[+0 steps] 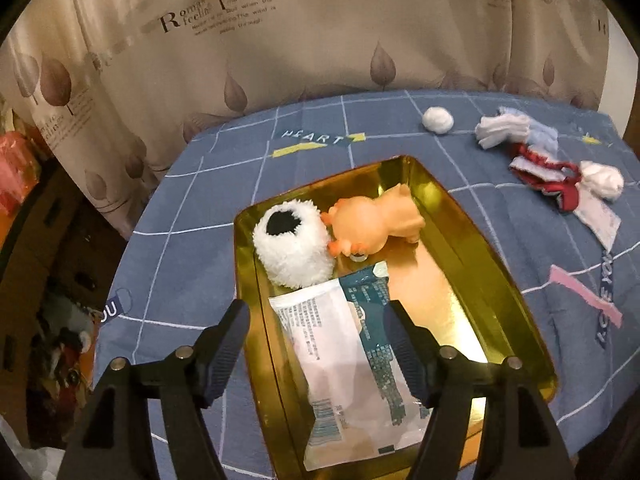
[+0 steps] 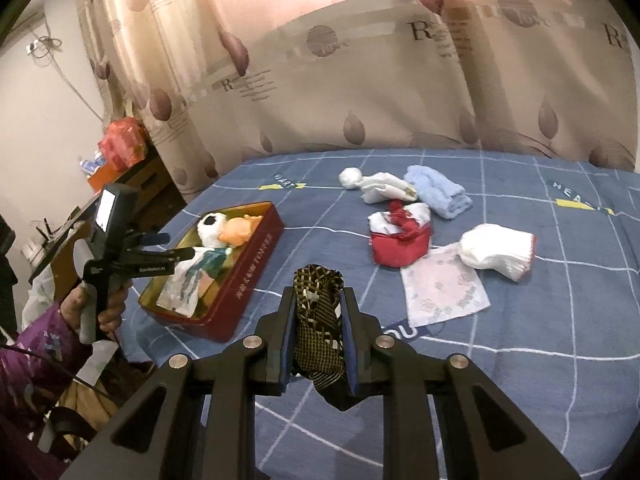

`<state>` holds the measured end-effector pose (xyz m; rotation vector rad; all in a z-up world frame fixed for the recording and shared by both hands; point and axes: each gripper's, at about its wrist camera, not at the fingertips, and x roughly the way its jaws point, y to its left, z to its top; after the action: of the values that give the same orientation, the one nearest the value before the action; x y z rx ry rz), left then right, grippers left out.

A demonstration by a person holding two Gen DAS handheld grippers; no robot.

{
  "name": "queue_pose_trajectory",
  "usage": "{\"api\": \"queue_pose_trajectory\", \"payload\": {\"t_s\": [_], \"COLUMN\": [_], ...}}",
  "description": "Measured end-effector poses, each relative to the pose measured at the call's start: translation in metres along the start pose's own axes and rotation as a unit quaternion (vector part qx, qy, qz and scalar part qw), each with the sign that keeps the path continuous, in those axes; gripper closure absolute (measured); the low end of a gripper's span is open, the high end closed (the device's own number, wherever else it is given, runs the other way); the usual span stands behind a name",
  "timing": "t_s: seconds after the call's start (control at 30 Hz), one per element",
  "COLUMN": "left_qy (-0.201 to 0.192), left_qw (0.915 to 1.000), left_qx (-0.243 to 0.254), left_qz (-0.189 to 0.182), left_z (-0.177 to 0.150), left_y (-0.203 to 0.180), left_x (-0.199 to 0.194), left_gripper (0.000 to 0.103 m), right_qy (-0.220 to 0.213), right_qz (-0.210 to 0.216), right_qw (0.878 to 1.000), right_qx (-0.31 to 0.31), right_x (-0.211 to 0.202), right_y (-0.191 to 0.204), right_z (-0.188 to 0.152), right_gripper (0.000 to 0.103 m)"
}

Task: Organize soft objects
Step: 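Carry the wipe pack into the gold tray while right tool grasps the brown knit pouch, then lower the brown knit pouch into the gold tray and open the right tool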

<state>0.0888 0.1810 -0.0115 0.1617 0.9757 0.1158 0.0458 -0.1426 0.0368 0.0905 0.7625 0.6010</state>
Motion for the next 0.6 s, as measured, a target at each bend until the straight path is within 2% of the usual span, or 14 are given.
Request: {"api": "queue_pose_trajectory", "payload": {"t_s": [0.13,0.2,0.4,0.5,0.6], "left_qy": [-0.028,-0.037,-0.032,-0.018,-0.023], "left_qw": [0.9987,0.9956,0.9809,0.9723,0.9609], "left_qx": [-0.041,-0.085,-0.19,-0.229,-0.272], "left_qz": [-0.008,-0.016,0.024,0.041,0.046], "left_z": [-0.004,-0.014,-0.066,-0.088,-0.106], "left_y": [0.014,0.025,0.045,0.052,0.062], "left_x": [-0.023,-0.041,-0.078,-0.081,-0.08], "left_gripper": [0.032,0.032,0.032,0.032,0.032], "right_qy": [0.002,0.006,0.037,0.06,0.08], "right_qz": [0.026,0.054,0.125,0.147,0.155], "right_qw": [1.0,0.998,0.989,0.985,0.982], "right_qx": [-0.01,-0.019,-0.066,-0.074,-0.071], "right_x": [0.006,0.015,0.068,0.107,0.145], "right_y": [0.018,0.035,0.093,0.115,0.131], "right_z": [0.007,0.014,0.036,0.044,0.051], "right_gripper": [0.084,0.084,0.084,0.084,0.084]}}
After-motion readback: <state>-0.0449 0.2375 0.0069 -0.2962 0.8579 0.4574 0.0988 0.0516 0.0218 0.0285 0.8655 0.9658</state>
